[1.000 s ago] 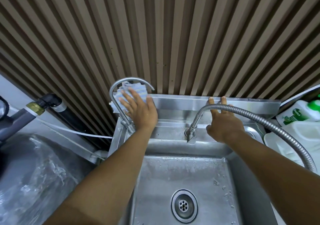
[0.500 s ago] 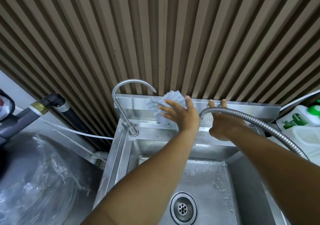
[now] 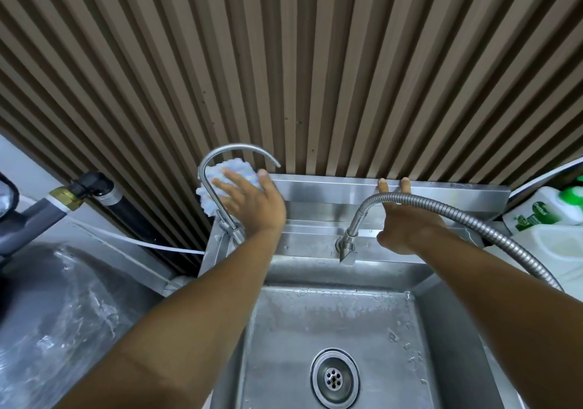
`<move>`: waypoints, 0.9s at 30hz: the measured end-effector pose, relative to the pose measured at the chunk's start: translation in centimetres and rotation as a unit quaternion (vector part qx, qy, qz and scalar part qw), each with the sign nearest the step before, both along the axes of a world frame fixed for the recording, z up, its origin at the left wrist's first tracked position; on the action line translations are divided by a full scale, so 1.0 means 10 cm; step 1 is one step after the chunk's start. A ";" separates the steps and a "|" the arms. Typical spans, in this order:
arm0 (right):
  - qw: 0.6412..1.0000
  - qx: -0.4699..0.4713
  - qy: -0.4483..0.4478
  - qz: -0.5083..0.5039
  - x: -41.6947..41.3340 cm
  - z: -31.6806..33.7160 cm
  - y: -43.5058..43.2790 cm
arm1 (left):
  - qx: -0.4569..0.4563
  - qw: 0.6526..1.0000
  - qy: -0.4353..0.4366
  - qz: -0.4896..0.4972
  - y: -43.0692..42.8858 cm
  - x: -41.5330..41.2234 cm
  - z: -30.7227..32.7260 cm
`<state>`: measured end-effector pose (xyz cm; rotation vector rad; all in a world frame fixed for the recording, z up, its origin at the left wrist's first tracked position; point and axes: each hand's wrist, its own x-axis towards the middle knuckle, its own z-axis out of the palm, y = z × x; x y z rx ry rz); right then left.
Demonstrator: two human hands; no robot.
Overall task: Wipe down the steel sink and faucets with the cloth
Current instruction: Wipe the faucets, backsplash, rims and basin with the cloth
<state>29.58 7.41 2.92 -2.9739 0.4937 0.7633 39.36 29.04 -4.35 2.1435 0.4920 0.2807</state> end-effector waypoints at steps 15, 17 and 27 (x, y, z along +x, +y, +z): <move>1.000 -0.015 -0.004 0.013 -0.01 -0.07 0.00 | 0.276 0.924 -0.130 -0.230 0.09 -0.17 -0.40; 1.000 -0.016 -0.006 0.013 -0.01 -0.09 0.00 | 0.197 0.964 -0.111 -0.141 0.16 -0.13 -0.36; 1.000 -0.009 -0.024 0.010 -0.01 -0.18 0.02 | -0.244 0.952 0.011 0.184 -0.22 0.27 0.26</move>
